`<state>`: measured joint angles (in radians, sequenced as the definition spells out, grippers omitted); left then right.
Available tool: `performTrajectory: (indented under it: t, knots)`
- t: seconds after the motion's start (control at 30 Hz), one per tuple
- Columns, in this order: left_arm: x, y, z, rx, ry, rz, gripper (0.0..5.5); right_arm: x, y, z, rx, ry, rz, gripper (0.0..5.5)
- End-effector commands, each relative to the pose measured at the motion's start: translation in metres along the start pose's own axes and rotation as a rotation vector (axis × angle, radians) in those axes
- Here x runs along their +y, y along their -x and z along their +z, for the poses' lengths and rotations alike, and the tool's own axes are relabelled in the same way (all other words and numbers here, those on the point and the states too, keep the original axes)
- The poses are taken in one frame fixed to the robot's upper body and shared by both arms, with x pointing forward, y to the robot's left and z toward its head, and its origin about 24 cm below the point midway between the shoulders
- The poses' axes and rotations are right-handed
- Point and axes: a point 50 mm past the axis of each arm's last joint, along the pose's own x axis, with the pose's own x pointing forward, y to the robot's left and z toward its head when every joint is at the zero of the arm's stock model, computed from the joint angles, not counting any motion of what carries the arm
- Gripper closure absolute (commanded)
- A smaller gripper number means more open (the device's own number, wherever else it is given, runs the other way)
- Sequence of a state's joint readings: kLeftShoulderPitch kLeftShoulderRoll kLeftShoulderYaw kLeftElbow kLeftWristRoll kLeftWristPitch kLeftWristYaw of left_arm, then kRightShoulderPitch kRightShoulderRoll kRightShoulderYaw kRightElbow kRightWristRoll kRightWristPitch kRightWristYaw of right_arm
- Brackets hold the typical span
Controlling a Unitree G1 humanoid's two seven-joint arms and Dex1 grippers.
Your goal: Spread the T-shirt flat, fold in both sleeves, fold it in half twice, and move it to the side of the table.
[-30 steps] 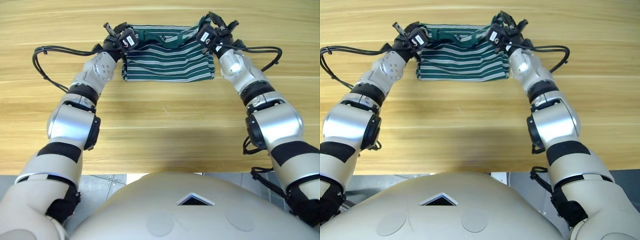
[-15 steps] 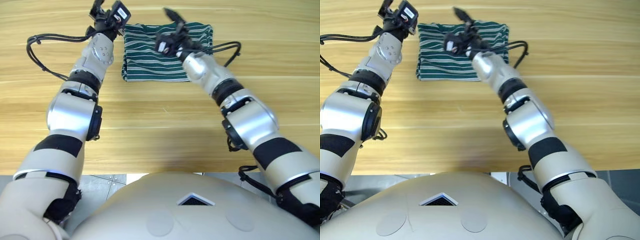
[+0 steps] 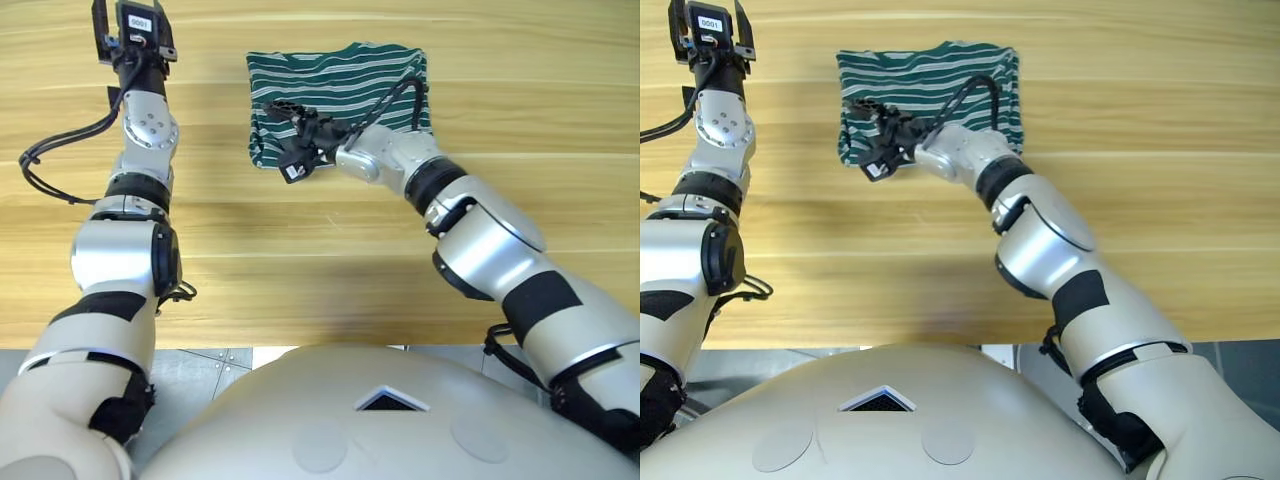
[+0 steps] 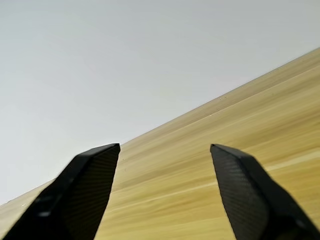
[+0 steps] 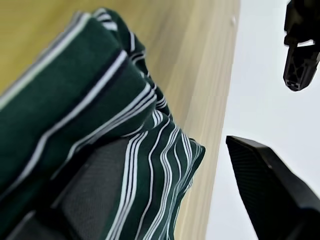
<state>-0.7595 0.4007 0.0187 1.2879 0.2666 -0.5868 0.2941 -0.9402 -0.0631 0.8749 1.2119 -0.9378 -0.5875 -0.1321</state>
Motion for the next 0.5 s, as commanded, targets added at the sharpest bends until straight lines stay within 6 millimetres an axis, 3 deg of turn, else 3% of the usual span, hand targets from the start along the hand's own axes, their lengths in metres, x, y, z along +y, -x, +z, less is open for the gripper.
performTrajectory:
  t: [0.03, 0.17, 0.3, 0.43, 0.5]
  knots:
    - [-0.015, 0.004, 0.002, -0.007, 0.014, -0.048, 2.14, 0.032, 0.051, -0.016, -0.124, 0.057, 0.154, 1.87]
    - [-0.027, 0.006, 0.005, -0.026, 0.016, -0.091, 2.14, 0.054, 0.125, -0.012, -0.190, -0.015, 0.193, 1.87]
    - [-0.032, 0.008, 0.008, -0.061, -0.015, -0.135, 2.14, 0.065, 0.208, -0.003, -0.004, -0.193, 0.120, 1.87]
    - [-0.035, 0.011, 0.011, -0.131, -0.090, -0.201, 2.14, 0.062, 0.257, -0.016, 0.278, -0.288, -0.034, 1.87]
    - [-0.037, 0.013, 0.013, -0.175, -0.131, -0.237, 2.14, 0.051, 0.265, -0.023, 0.351, -0.282, -0.138, 1.87]
